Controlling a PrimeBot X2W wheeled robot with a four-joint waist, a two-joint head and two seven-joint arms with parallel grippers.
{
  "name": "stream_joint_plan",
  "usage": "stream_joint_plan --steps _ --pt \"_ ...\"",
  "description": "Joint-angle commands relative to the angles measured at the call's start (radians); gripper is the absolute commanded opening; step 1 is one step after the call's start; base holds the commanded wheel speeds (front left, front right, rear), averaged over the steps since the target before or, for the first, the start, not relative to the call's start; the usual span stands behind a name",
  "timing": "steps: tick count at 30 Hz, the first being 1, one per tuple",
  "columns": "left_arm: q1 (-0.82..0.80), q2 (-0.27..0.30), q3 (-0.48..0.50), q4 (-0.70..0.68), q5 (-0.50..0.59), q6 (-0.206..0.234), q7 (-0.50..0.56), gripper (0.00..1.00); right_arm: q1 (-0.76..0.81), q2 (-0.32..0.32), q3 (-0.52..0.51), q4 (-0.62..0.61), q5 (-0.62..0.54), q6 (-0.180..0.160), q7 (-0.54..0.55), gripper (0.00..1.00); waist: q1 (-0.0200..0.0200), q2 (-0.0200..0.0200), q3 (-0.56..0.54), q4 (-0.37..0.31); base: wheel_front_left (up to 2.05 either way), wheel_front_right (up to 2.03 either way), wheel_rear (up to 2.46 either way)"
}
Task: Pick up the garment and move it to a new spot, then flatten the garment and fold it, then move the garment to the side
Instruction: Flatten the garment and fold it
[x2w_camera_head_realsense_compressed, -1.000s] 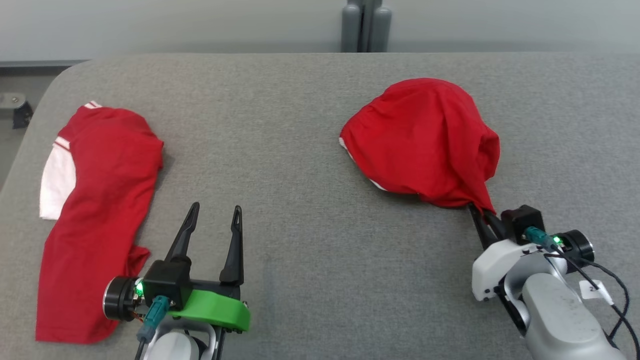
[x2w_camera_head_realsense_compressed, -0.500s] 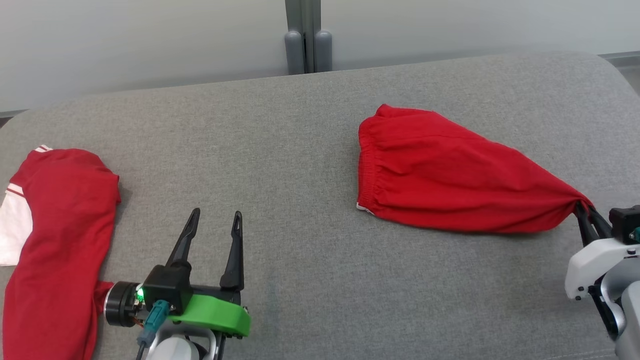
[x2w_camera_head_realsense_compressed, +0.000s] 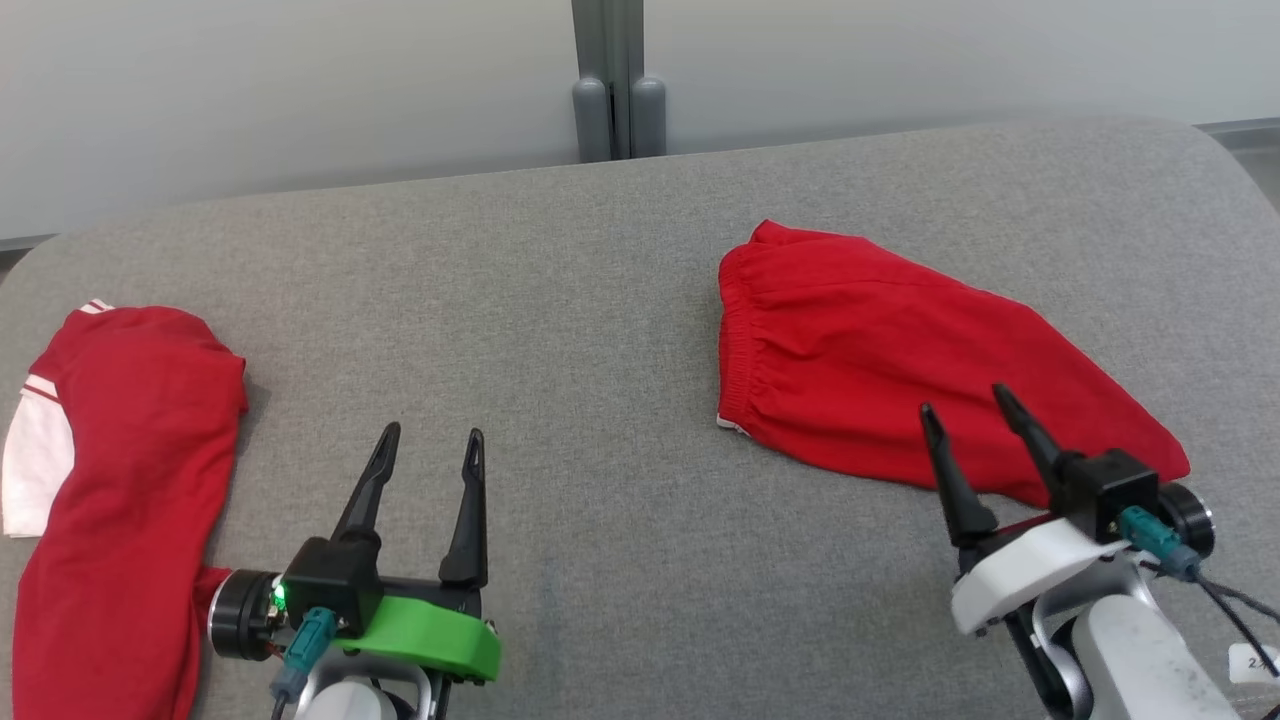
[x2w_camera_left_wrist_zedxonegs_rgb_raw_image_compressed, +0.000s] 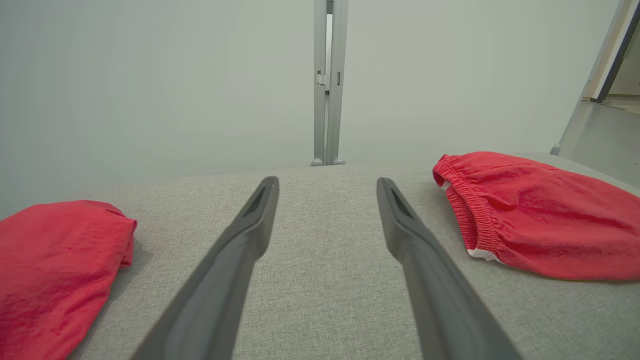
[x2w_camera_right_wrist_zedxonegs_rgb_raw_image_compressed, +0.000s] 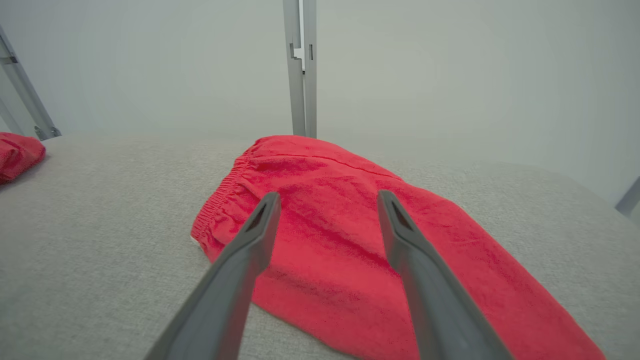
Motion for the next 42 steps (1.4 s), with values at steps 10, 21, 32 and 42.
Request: stream_joint_plan --steps 10,21,32,42 --pt "0.022 0.002 -0.055 -0.005 -0.003 -0.017 -0.001 1.0 0.051 0.046 0.104 -0.009 -0.026 -0.001 -0.008 1.0 0.0 -0.0001 -0.008 0.045 0.0 0.0 0.0" --pt "-0.016 0.002 -0.125 -0.004 -0.022 -0.011 -0.001 1.0 -0.152 0.027 0.126 0.244 -0.023 -0.001 0.021 1.0 0.0 -0.0001 0.076 0.191 0.0 0.0 0.0" --pt "-0.031 0.002 -0.138 0.005 -0.025 0.001 -0.001 1.0 -0.299 -0.025 0.184 0.473 0.072 -0.001 0.024 1.0 0.0 -0.0001 0.114 0.283 0.0 0.0 0.0" --pt "-0.046 0.002 -0.148 0.011 -0.031 0.009 -0.001 1.0 -0.345 0.006 0.29 0.527 0.154 -0.001 0.001 0.0 0.0 -0.0001 0.104 0.265 0.0 0.0 0.0"
